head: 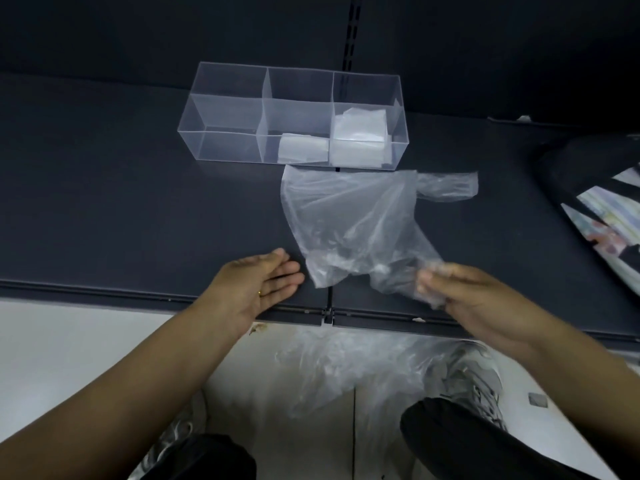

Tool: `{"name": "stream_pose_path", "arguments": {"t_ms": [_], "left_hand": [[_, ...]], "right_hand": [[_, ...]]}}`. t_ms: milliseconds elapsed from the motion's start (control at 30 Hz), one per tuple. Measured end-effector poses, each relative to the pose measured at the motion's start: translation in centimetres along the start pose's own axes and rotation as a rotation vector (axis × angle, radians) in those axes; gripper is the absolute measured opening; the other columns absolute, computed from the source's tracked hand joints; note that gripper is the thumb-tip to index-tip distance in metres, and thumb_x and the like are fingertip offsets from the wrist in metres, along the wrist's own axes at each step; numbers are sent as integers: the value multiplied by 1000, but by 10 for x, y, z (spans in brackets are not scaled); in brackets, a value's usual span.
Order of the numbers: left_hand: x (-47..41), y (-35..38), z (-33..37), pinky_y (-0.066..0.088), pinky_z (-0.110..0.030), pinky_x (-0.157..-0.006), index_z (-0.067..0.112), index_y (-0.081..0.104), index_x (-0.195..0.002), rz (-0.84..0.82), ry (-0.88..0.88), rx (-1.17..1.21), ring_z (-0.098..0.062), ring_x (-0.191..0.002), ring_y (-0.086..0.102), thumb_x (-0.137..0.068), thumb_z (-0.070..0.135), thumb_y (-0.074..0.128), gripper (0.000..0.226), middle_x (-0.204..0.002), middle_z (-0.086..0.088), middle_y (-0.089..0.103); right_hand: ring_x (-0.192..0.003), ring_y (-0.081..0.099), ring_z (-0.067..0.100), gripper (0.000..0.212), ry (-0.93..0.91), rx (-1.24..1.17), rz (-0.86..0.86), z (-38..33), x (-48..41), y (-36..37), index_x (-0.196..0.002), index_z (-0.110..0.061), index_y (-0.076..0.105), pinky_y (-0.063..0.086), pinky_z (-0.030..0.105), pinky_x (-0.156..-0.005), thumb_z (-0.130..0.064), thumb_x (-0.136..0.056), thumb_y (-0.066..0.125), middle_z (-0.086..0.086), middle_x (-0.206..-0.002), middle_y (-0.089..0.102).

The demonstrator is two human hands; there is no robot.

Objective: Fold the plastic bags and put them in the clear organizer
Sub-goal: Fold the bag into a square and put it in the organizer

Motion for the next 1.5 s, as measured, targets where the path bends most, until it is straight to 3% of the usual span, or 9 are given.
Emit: {"name": "stream_pose_path", "arguments": {"t_ms": [100,267,400,600,800,1000,1200,1333,1500], "left_hand": [[-2,-8,5,58,-25,-57,2,62,-96,59,32,-11,-21,-74,74,-94,19,59,17,-88,-15,74],[17,31,-18,60,-32,-67,3,59,-110,-251,-161,-190,-26,-90,72,-69,51,71,64,-100,-15,73],[25,53,-39,58,-24,-61,5,70,-97,-315,-214,-144,-19,-82,73,-64,29,77,41,-92,-13,74],[11,25,-28,49,-16,-44,10,69,-78,-94,-79,-73,-6,-49,62,-64,26,76,23,-60,-1,67],[4,-8,-3,52,-17,-46,7,65,-86,61,75,-109,-15,-58,71,-89,21,64,15,-66,-6,73],[-4,-24,4,56,-23,-53,2,64,-95,51,109,-176,-25,-73,73,-91,17,63,16,-77,-12,74],[-3,-29,9,56,-22,-55,0,66,-96,13,96,-248,-24,-78,73,-95,23,57,26,-86,-17,74],[6,-1,2,56,-24,-55,7,69,-94,-55,69,-405,-25,-76,74,-75,41,72,39,-82,-14,74],[5,4,-4,52,-19,-47,4,70,-91,5,101,-441,-21,-65,73,-81,21,73,20,-75,-12,74]], "right_hand": [[-97,46,23,76,9,-47,-9,-2,1,-25,-112,19,52,34,33,-90,-47,-77,65,8,-101,54],[-116,57,35,81,17,11,-26,5,0,-35,-113,9,60,36,40,-111,-57,-68,73,29,-118,60],[-103,57,23,51,4,22,-78,11,-1,-23,-74,-7,68,39,32,-107,-58,-66,72,18,-91,60],[-105,52,27,97,-45,-2,-52,11,-2,-47,-117,11,58,34,42,-110,-64,-58,78,15,-109,55],[-104,63,8,54,-37,83,-39,11,-2,-80,-105,11,62,47,15,-91,-37,-80,55,8,-118,65],[-91,54,29,80,-44,205,9,7,-4,-93,-100,15,59,43,47,-93,-61,-74,66,40,-103,57],[-54,50,14,32,-68,206,76,15,-8,-108,-70,-6,58,42,20,-53,-37,-74,67,10,-60,57],[-56,50,11,23,-72,239,1,20,-8,-106,-70,-15,67,45,15,-57,-36,-78,63,7,-63,59],[-58,51,10,28,-69,96,-24,23,-7,-111,-69,-7,62,48,17,-61,-31,-81,60,4,-61,55]]}}
Point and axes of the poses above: each hand's wrist, its own x-axis away from the middle knuckle, its own y-axis out of the palm, z = x × y, the point moved 5 cm from there along -x, towards the middle knuckle
